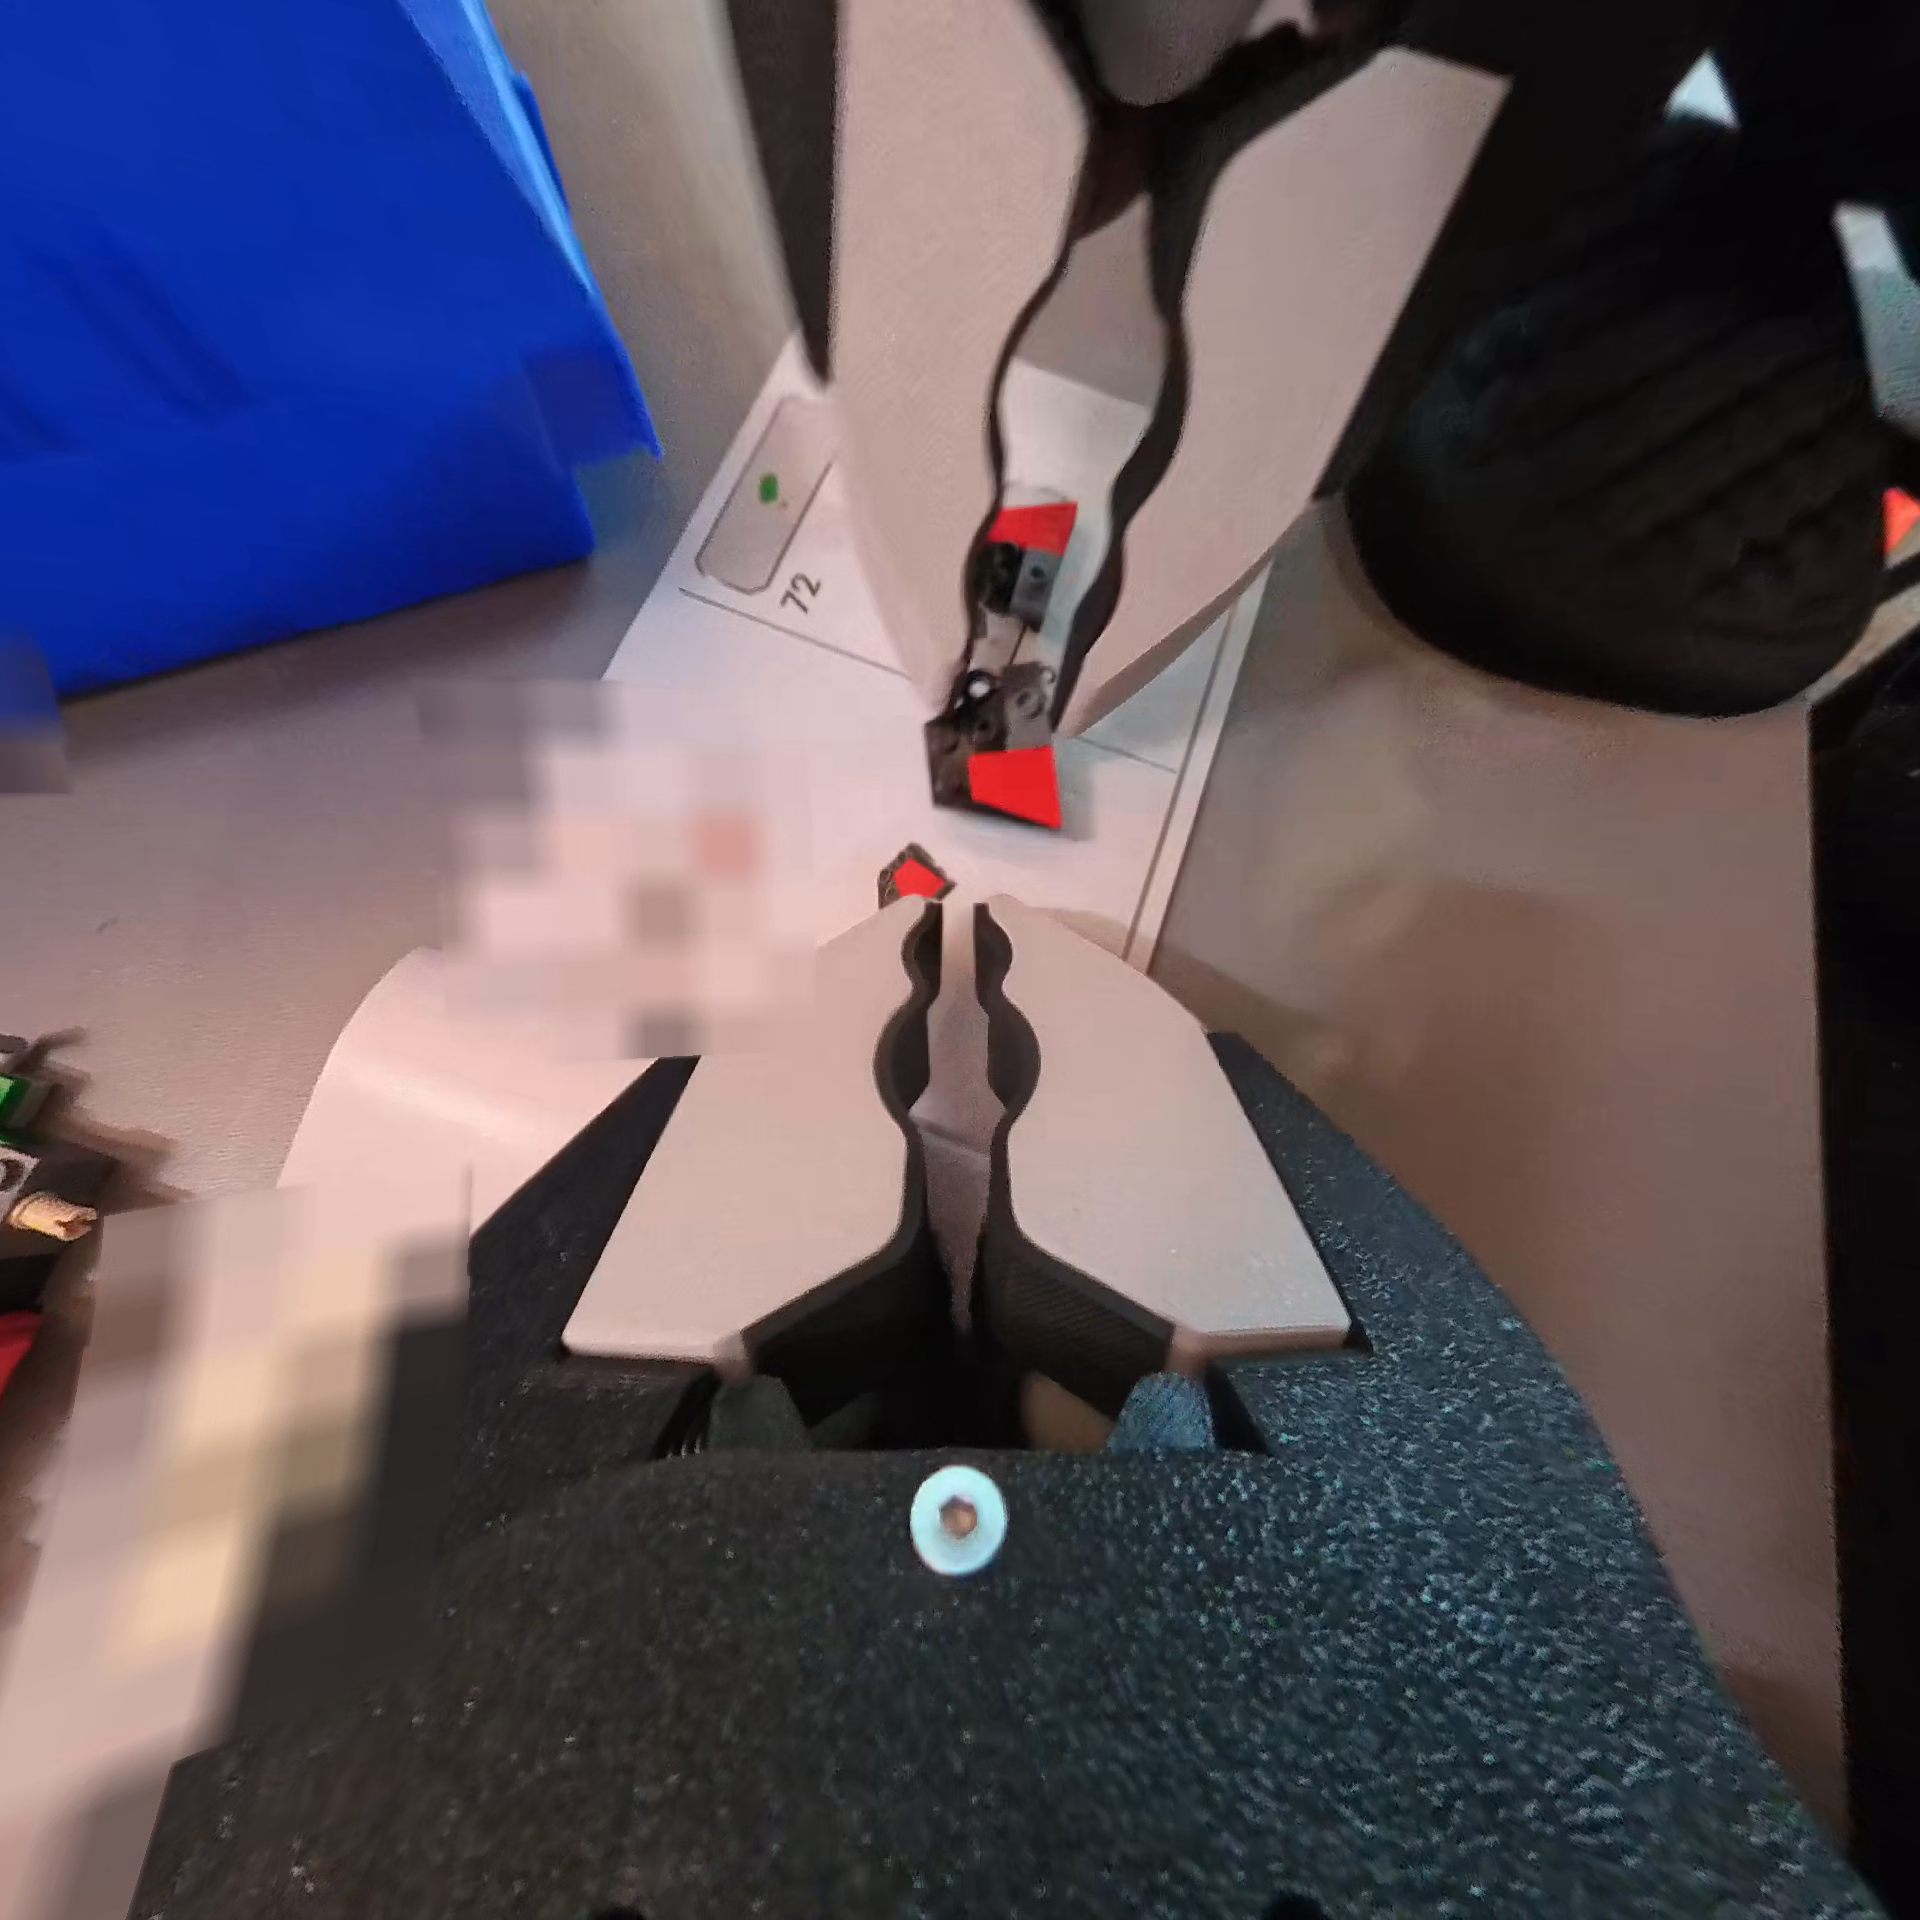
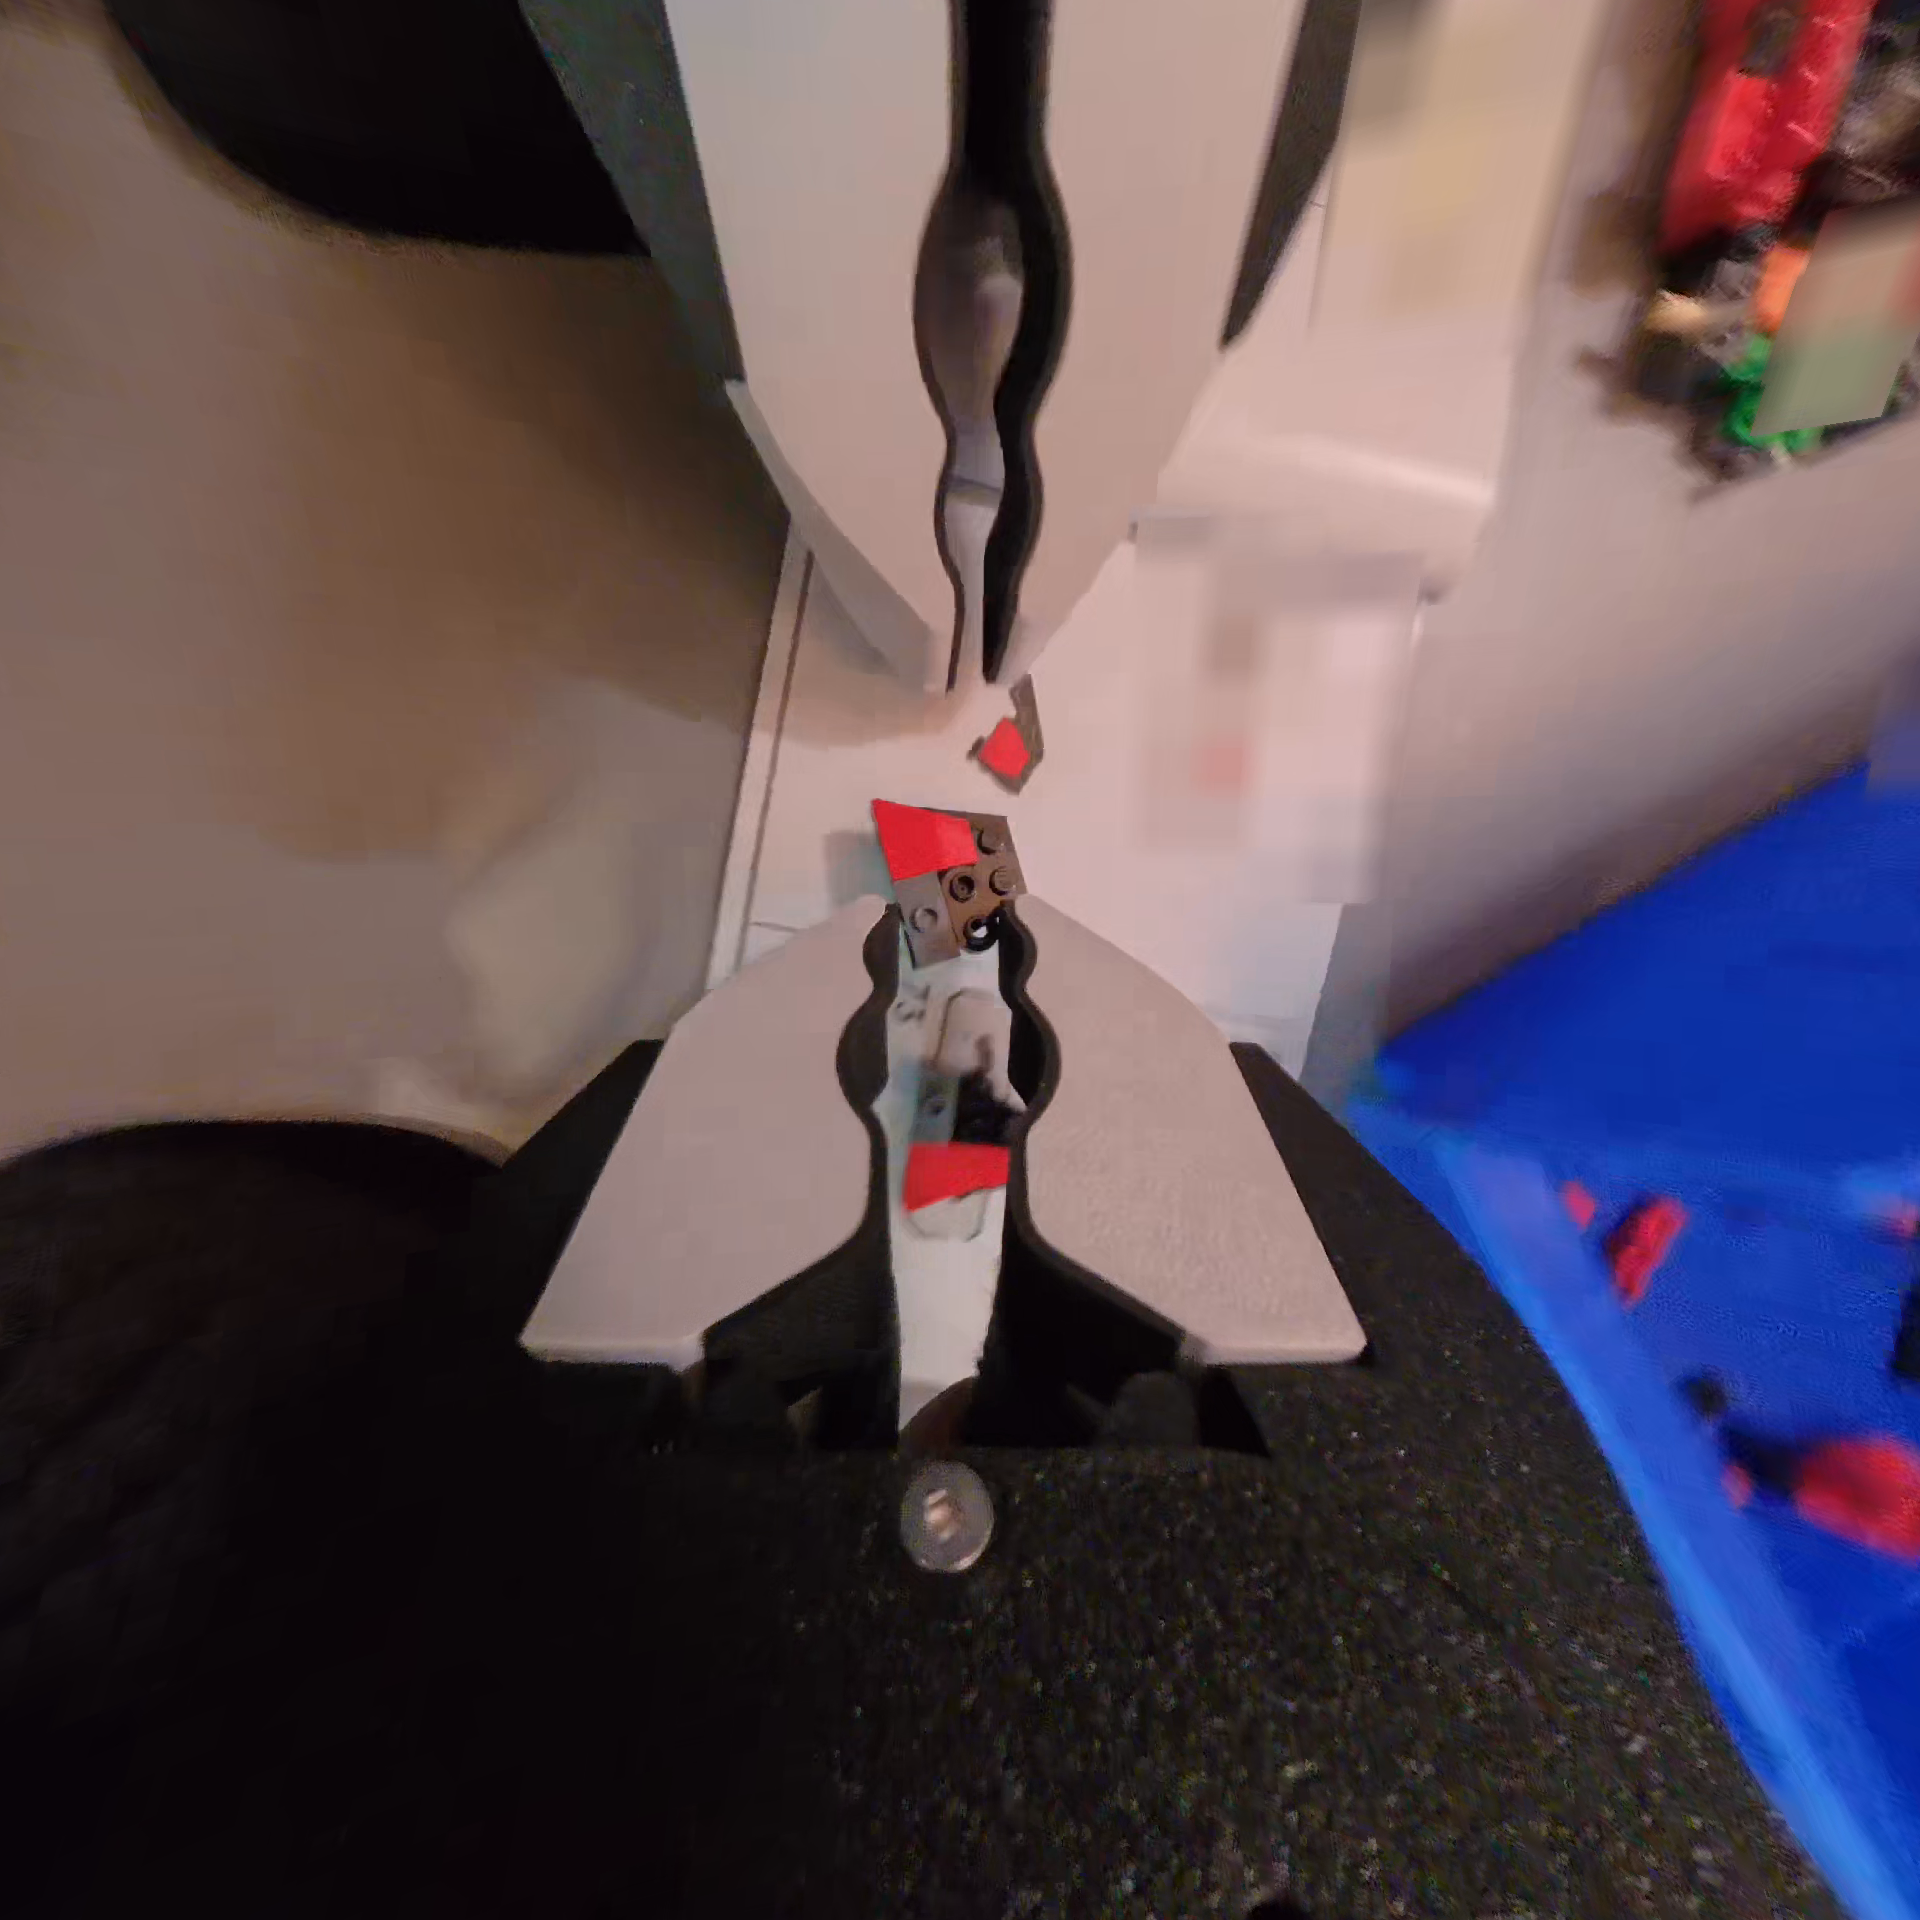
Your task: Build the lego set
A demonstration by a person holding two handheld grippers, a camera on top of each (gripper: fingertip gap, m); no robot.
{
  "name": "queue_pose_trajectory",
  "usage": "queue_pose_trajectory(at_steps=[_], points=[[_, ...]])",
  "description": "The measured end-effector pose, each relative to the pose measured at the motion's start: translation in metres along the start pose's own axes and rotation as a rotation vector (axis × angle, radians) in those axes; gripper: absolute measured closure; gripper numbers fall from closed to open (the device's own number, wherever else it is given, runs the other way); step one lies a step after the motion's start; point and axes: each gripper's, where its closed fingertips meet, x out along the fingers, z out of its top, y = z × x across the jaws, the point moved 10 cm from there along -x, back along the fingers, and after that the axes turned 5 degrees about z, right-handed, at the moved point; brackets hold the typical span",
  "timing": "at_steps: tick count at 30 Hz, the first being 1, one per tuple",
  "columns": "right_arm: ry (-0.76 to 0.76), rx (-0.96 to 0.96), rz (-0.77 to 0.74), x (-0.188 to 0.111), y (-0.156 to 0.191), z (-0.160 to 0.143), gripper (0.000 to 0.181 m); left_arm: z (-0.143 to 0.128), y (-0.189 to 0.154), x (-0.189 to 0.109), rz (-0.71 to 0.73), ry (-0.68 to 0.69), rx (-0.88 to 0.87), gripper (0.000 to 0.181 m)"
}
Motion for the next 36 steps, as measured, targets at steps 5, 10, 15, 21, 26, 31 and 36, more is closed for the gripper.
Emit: queue_pose_trajectory(at_steps=[5,10,15,21,26,31,36], points=[[-0.156,0.276,-0.133,-0.032,0.055,-0.036,0.163,0.007,-0.009,-0.011,-0.009,-0.038,-0.01,0.171],[-0.079,0.426,-0.27,-0.047,0.071,-0.079,0.163,0.014,-0.02,-0.013,-0.03,-0.028,0.025,0.166],[-0.028,0.396,-0.277,-0.046,0.047,-0.092,0.163,0.015,-0.025,-0.011,-0.022,-0.027,0.003,0.163],[0.052,0.363,-0.222,-0.048,0.034,-0.118,0.163,0.009,-0.028,-0.018,0.008,-0.022,-0.017,0.163],[0.067,0.383,-0.196,-0.053,0.032,-0.122,0.141,0.009,-0.028,-0.021,0.019,-0.032,-0.008,0.163],[-0.109,0.304,-0.196,-0.057,0.035,-0.095,0.15,0.008,-0.031,-0.018,0.007,-0.031,0.015,0.163],[-0.095,0.226,-0.159,-0.039,0.029,-0.068,0.146,0.005,-0.033,-0.015,-0.004,-0.021,0.016,0.162]])
